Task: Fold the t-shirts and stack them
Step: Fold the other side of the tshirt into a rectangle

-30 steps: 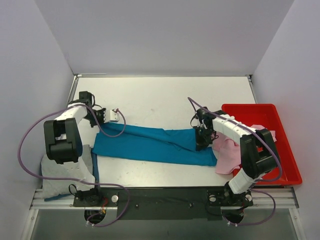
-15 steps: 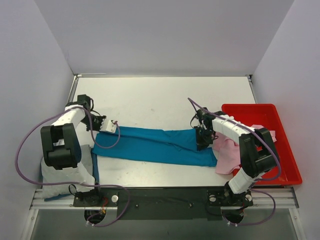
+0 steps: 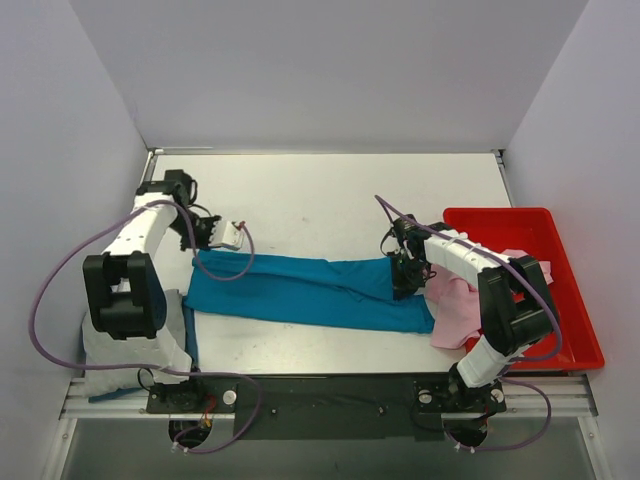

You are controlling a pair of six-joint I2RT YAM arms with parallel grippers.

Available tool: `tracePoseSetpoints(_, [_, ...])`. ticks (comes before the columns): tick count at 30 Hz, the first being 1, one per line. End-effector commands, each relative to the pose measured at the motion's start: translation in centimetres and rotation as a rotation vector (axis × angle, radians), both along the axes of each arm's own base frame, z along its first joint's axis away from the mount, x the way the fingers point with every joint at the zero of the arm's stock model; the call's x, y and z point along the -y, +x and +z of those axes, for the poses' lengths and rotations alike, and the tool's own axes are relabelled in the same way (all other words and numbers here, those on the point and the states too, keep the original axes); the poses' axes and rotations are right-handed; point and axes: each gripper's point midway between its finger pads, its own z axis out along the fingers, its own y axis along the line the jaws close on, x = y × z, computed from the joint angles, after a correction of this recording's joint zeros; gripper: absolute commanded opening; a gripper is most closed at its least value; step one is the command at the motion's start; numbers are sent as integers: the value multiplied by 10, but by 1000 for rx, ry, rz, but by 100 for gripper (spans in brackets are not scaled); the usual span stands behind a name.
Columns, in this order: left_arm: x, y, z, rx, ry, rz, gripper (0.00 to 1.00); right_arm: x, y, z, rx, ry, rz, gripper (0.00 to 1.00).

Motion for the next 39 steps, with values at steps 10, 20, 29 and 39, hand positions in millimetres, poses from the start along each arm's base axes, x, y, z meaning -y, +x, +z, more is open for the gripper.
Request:
tracePoseSetpoints(10, [76,38,-51,61,-101,361,0,3,-10,0,4,-4,8,0])
tracePoseSetpoints(20, [58,-20,-52,-43,-104,215,0,8,-15,-2,2,-22,-1,0])
tracePoseSetpoints(29, [36,-41,-56,-59,-21,151,0,9,-17,1,11,-20,7,0])
tracePoseSetpoints(39, [146,-14,12,-71,-305,211,0,-3,-18,35,94,-4,117,0])
